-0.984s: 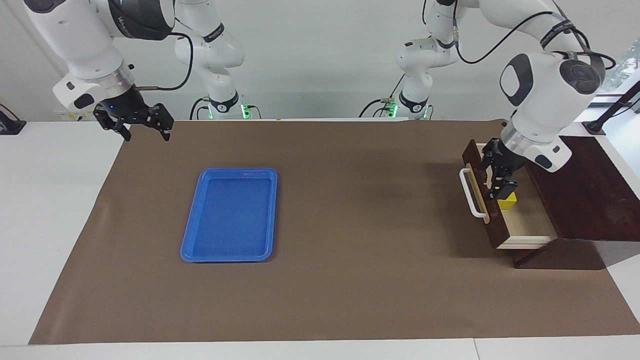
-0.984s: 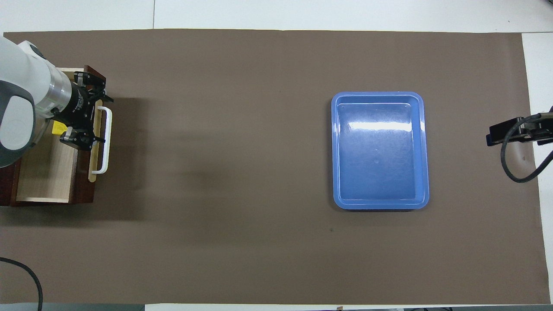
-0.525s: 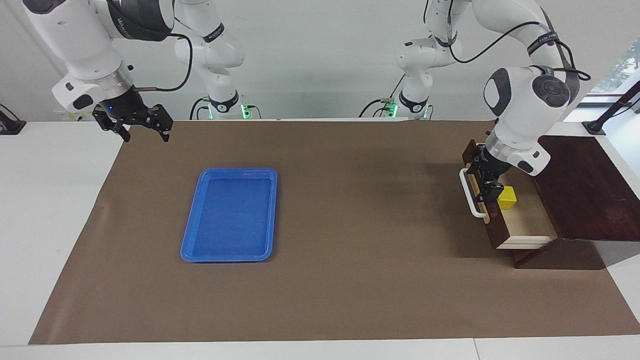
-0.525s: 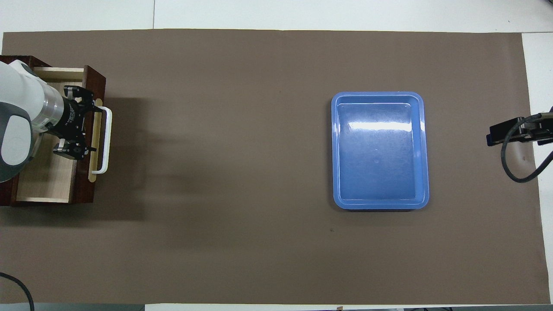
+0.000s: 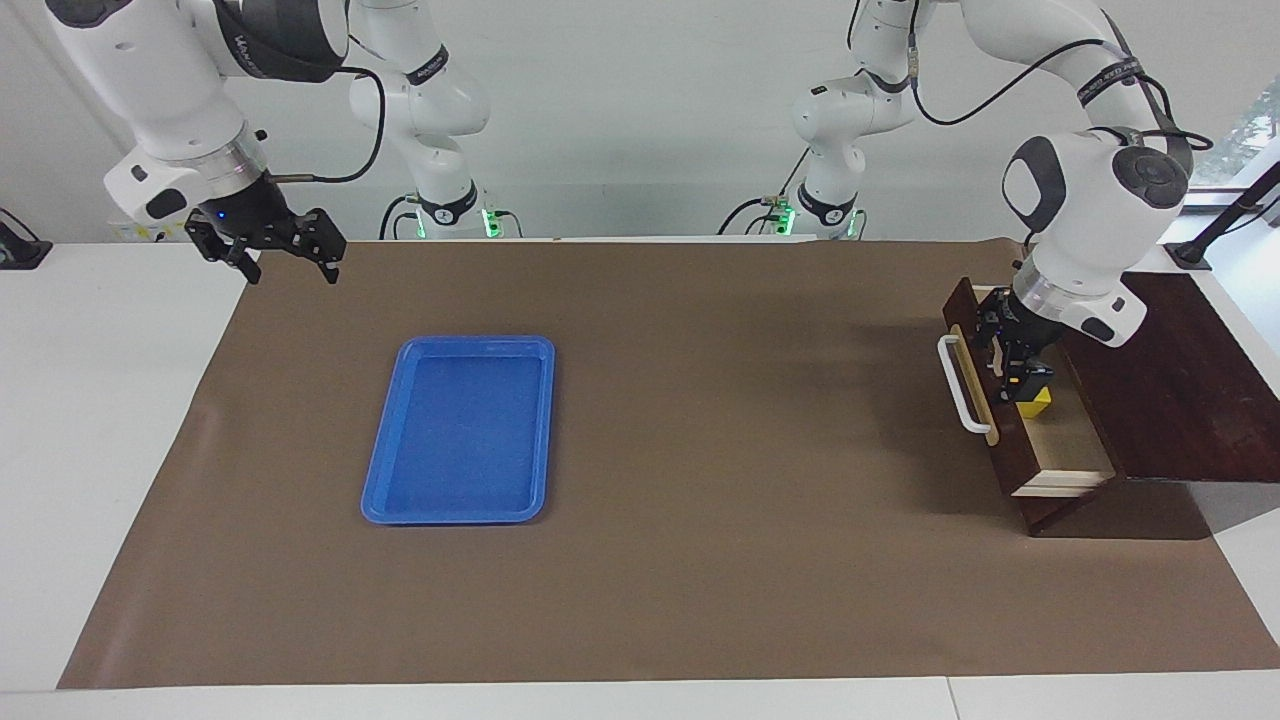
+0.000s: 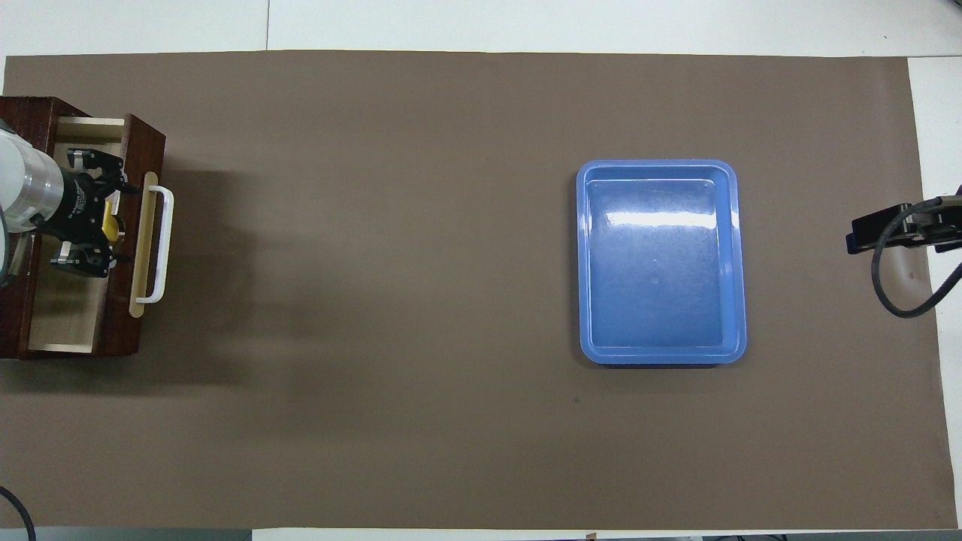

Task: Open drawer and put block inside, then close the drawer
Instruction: 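Push the drawer closed with the left gripper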

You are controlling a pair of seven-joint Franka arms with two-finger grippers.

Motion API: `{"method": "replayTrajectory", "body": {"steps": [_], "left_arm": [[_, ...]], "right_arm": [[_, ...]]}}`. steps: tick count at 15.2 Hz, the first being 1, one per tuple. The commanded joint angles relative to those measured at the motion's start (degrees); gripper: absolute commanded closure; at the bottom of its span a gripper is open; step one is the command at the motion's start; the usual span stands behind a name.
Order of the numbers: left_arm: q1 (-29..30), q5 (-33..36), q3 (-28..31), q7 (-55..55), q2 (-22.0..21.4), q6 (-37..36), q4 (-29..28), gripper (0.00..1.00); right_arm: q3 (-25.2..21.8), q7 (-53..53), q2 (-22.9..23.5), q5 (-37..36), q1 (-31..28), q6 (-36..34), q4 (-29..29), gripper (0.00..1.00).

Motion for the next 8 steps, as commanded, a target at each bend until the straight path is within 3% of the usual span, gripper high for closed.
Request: {"method": "replayTrajectory", "body": {"steps": [1,8], "left_arm": [[3.20,0.92,0.08,4.51,-1.49,1.25,-1.51,0.00],[7.25,0.92,0.08,11.45,-1.48,1.25,-1.15,0.00]], "right_arm": [[0.99,0.38,-0.73,-0.90,-0.98,-0.35,-0.25,0.00],[0.99,0.38,-1.08,-0.81,-0.89,-2.47,-0.42,0.00]]}}
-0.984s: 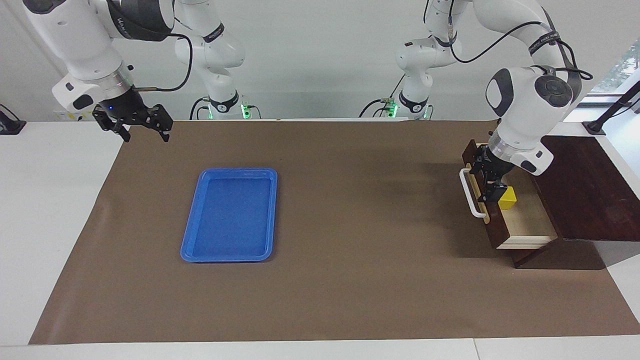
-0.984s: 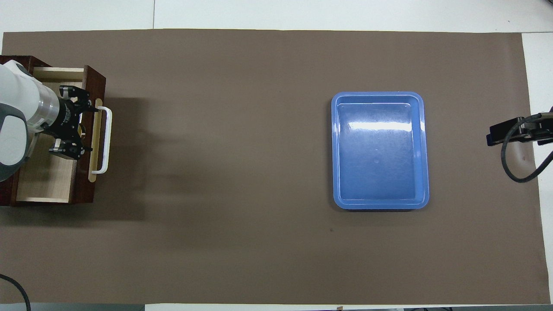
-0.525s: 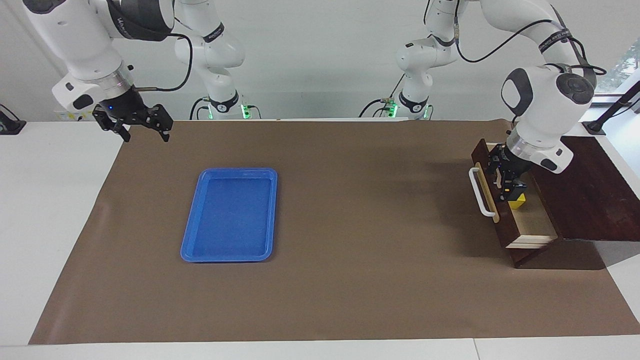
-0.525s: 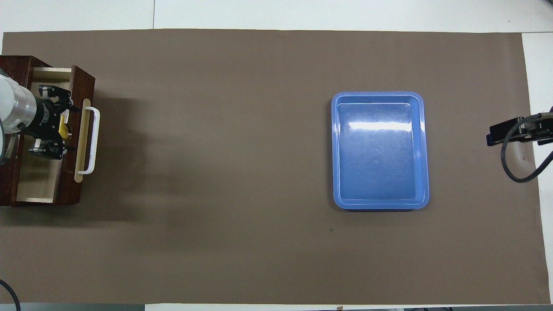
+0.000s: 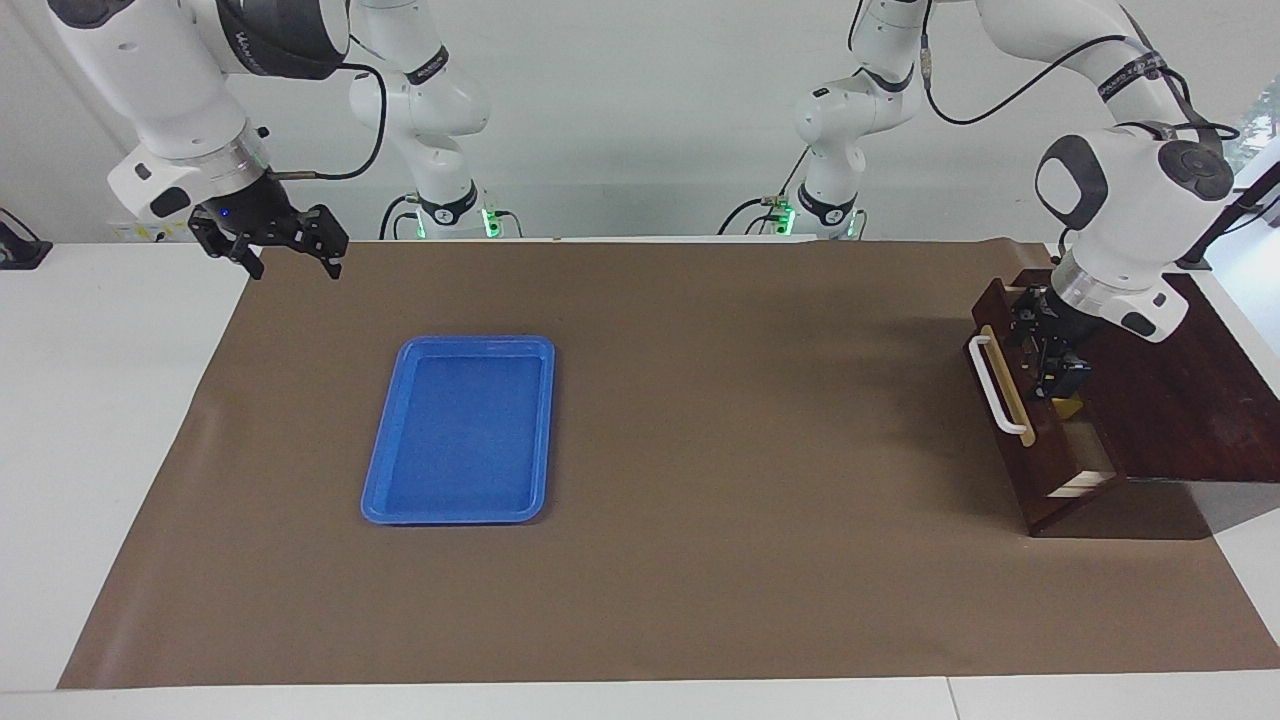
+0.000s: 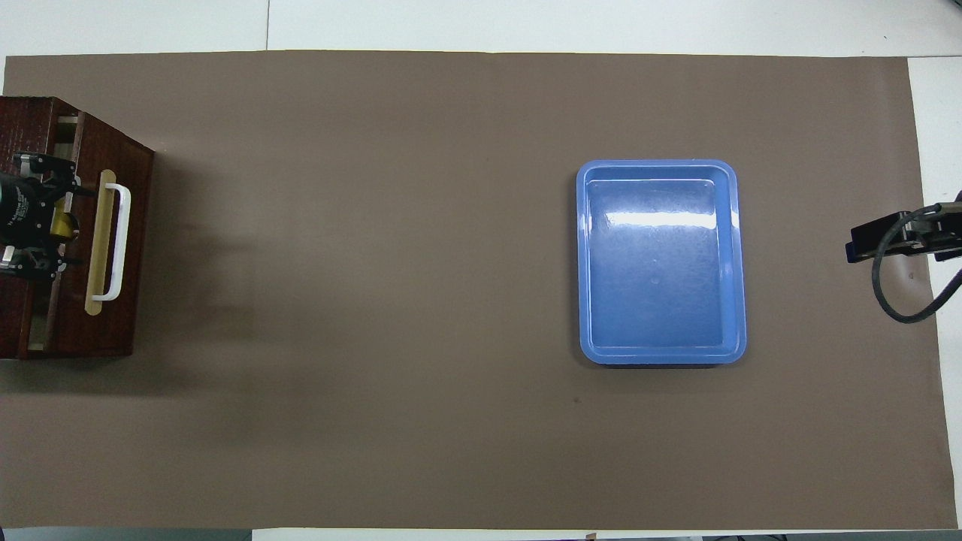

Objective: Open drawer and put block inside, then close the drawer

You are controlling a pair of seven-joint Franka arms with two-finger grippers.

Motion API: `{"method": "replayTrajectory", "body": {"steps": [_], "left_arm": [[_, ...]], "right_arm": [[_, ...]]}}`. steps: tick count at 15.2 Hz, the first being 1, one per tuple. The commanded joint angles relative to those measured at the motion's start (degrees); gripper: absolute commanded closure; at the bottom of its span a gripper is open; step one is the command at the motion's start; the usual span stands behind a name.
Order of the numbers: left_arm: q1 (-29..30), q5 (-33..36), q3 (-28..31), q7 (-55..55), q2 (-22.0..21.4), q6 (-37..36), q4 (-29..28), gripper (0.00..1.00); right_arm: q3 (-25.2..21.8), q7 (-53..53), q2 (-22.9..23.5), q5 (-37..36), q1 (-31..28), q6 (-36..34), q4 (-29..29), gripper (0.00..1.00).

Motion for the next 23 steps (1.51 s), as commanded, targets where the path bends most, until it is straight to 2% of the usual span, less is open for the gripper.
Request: {"method": "replayTrajectory", "body": {"steps": [1,5,11,14,17,19,23], "left_arm": [[2.69,0.92,-0.13,4.47,-1.41,0.49,-1.18,0.00],[4.19,0.92,-0.13,6.51,-1.49,0.40,-1.18,0.00],[2.70,0.83,-0.66,6.42,-1.67,-0.39,0.39,0.00],[-1.77,0.83,-0.75,6.42,-1.76,-1.35,3.81,0.00],[-6.34,0.39,-0.93,6.94,-1.32,-7.75,10.31,0.00],[-10.03,0.48,-0.93,8.34,-1.84,-10.30,12.08,0.00],[-14.61,0.39,-1.01,25.17,-4.21,-15.93,12.70,0.00]], "right_arm": [[0.88,0.38,-0.81,-0.90,-0.89,-0.61,-0.44,0.00],[0.88,0.38,-0.81,-0.90,-0.89,-0.61,-0.44,0.00],[0.88,0.38,-0.81,-0.81,-0.89,-0.61,-0.44,0.00],[0.88,0.38,-0.81,-0.90,-0.89,-0.61,-0.44,0.00],[0.79,0.38,-0.81,-0.90,-0.89,-0.61,-0.44,0.00],[0.88,0.38,-0.81,-0.90,-0.89,-0.61,-0.44,0.00],[0.88,0.38,-0.81,-0.90,-0.89,-0.61,-0.44,0.00]]}}
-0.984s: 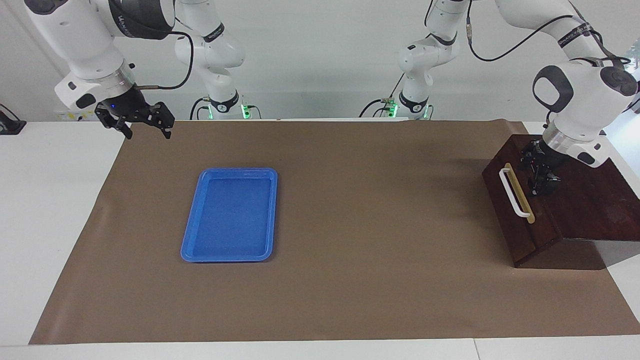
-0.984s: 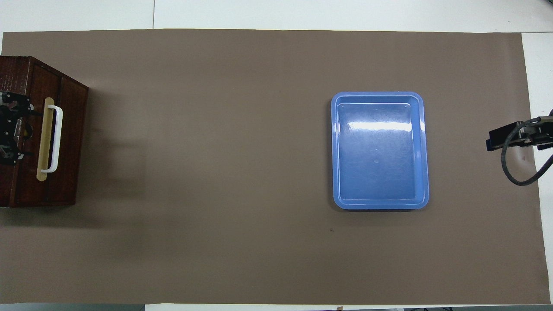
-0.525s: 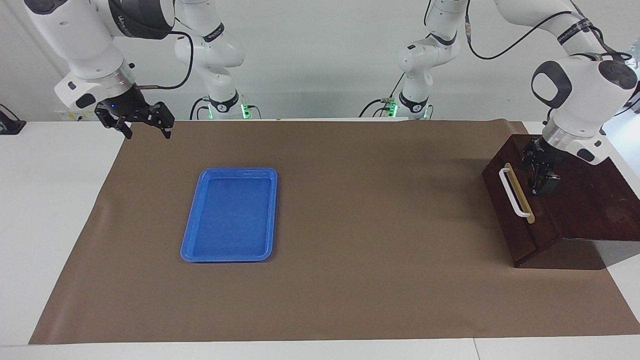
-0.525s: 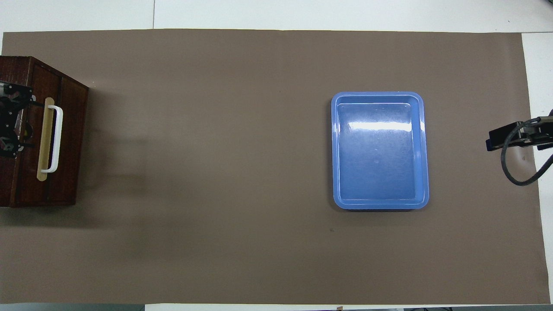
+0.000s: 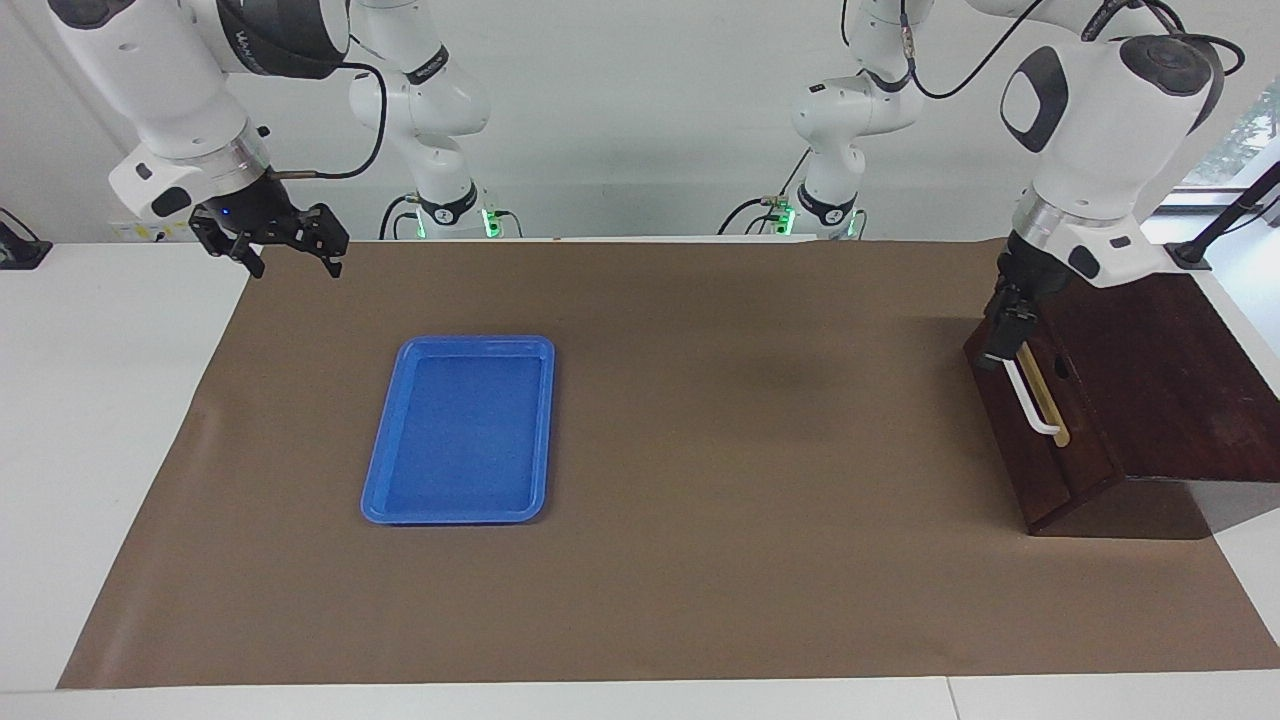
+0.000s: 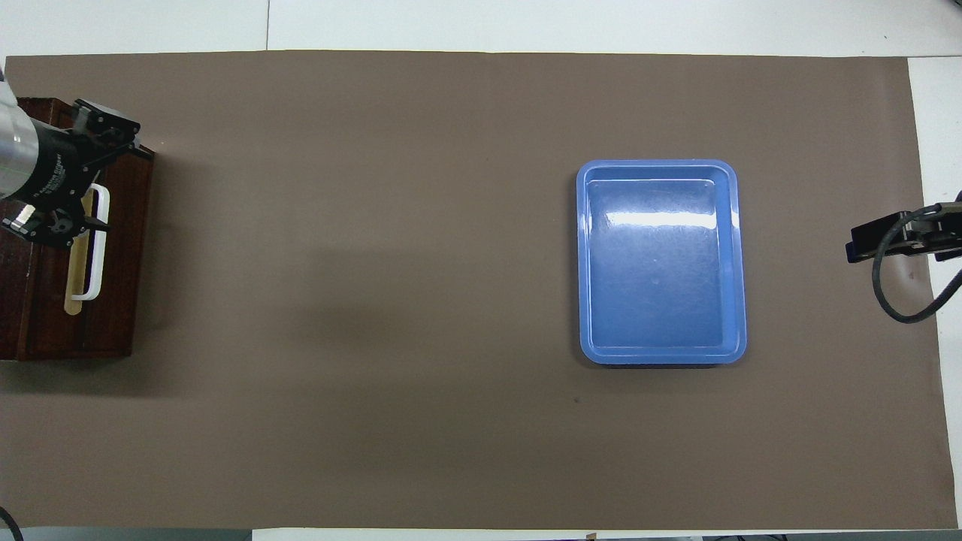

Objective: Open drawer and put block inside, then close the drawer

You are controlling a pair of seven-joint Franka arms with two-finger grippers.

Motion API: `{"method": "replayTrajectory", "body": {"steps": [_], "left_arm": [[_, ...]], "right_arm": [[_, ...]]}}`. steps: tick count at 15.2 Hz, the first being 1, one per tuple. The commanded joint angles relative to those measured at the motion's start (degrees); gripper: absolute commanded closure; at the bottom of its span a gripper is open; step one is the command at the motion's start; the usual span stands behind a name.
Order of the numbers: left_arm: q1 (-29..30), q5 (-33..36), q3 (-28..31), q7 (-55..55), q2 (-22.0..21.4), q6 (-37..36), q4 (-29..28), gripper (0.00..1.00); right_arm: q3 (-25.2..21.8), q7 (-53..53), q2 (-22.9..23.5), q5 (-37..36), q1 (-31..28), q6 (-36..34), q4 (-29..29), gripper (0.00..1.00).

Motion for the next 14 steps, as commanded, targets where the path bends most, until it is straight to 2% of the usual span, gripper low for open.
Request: {"method": "replayTrajectory", "body": {"steps": [1,6,8,10,14], "left_arm": [[-2.09,0.51,0.80,13.76,-2.42,-4.55,0.44,0.00],[-1.48,0.33,1.59,42.65,-3.83,-10.52,2.82,0.00],[-0.78,0.25,2.03,52.78,-5.67,-10.80,0.73,0.00],[-0.60,0.25,2.29,55.81,-8.39,-9.66,-4.37,0.00],[-0.68,-1.34,2.29,56.08,-9.01,-10.26,-5.52,0.00]], "right_arm": [[0.87,0.38,-0.81,-0.90,-0.89,-0.61,-0.44,0.00],[0.87,0.38,-0.81,-0.90,-0.89,-0.61,-0.44,0.00],[0.87,0.38,-0.81,-0.90,-0.89,-0.61,-0.44,0.00],[0.87,0.38,-0.81,-0.90,-0.89,-0.61,-0.44,0.00],[0.87,0.38,-0.81,-0.90,-0.89,-0.61,-0.44,0.00]]}}
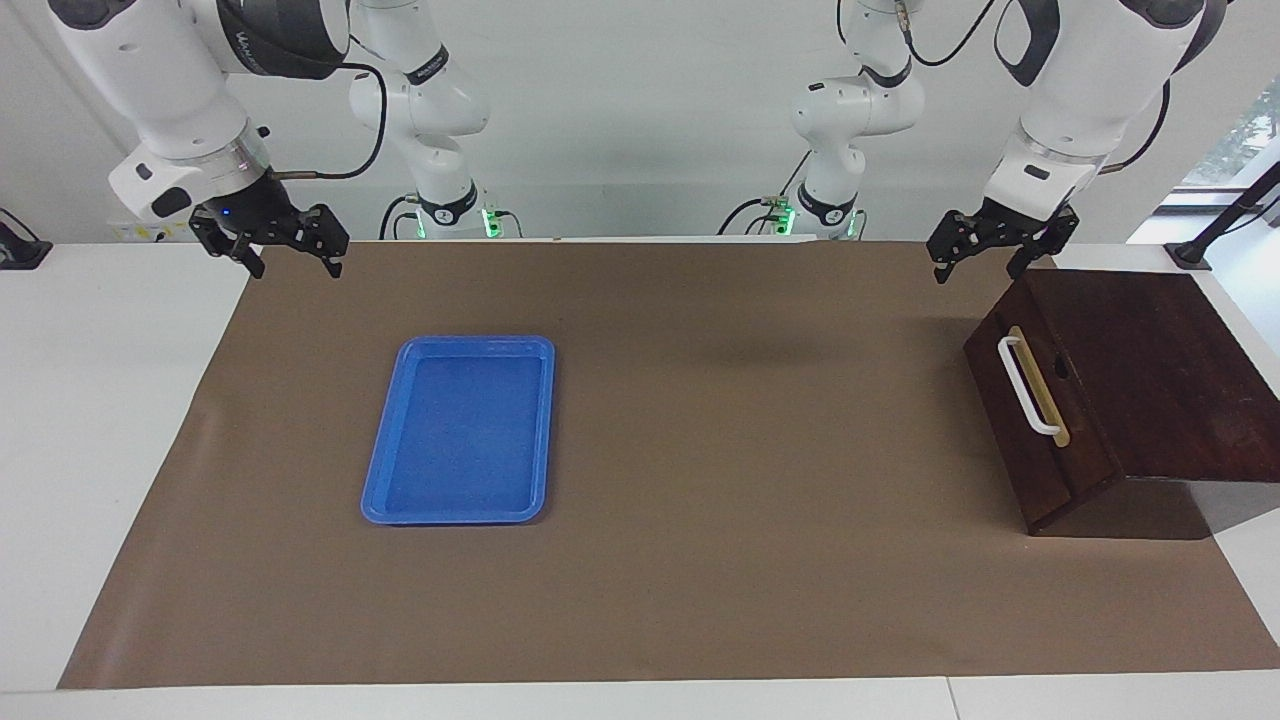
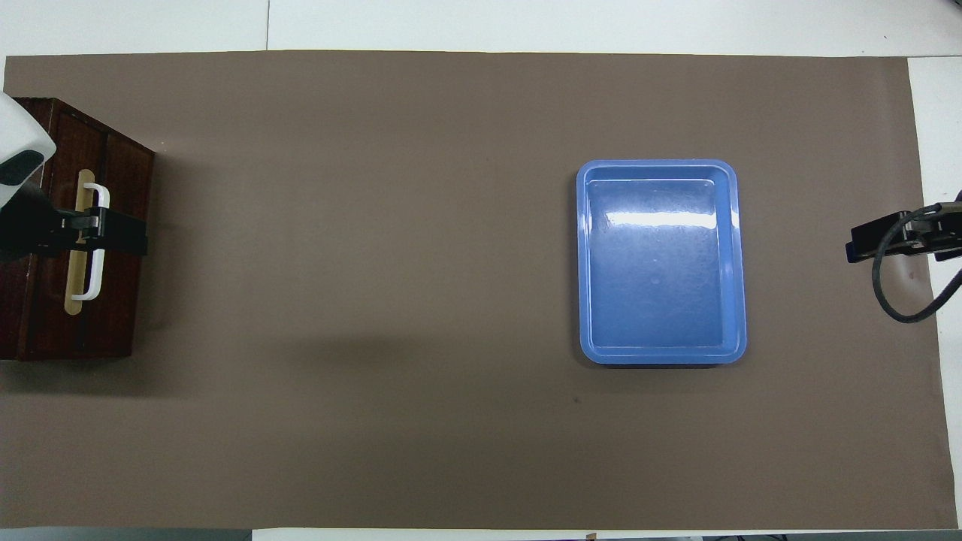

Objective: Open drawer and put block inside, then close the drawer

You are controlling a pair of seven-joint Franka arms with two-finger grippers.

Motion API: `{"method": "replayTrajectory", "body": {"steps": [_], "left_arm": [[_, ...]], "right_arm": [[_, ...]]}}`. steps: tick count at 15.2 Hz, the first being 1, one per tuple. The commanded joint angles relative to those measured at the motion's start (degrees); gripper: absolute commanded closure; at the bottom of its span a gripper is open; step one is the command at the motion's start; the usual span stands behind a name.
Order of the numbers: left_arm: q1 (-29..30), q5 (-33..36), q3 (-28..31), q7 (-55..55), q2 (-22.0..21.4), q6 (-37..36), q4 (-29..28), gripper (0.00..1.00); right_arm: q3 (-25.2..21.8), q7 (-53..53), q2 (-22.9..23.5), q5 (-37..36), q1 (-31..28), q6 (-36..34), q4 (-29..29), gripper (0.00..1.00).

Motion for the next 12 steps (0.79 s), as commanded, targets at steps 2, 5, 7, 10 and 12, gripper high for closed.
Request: {"method": "replayTrajectory", "body": {"steps": [2,5,7,10,12], "left_arm": [[0.49,-3.06,-0.04,0.99,-1.45,-1.44,-0.83,0.00],[0.23,-3.87,-0.12,0.90,-0.39,-2.14,-0.02,0.00],[-0.21,-3.87,-0.12,0.98,-0.74,-2.76,-0.73,0.00],[-0.56,-3.87,-0.39,1.16,-0.83,-2.93,-0.73,0.00],[-0.57,-3.87,-0.48,1.60,-0.83,-3.37,-0.73,0.00]], "right_arm": [[0.87,0.38,-0.81,-0.90,-0.89,-0.61,-0.44,0.00],[0.87,0.38,-0.81,-0.81,-0.89,-0.61,-0.44,0.00],[0.87,0.38,-0.81,-0.90,-0.89,-0.61,-0.44,0.00],[0.87,0.38,-0.81,-0.81,-0.89,-0.61,-0.44,0.00],[0.87,0.38,-0.81,-0.81,-0.89,-0.61,-0.44,0.00]]}}
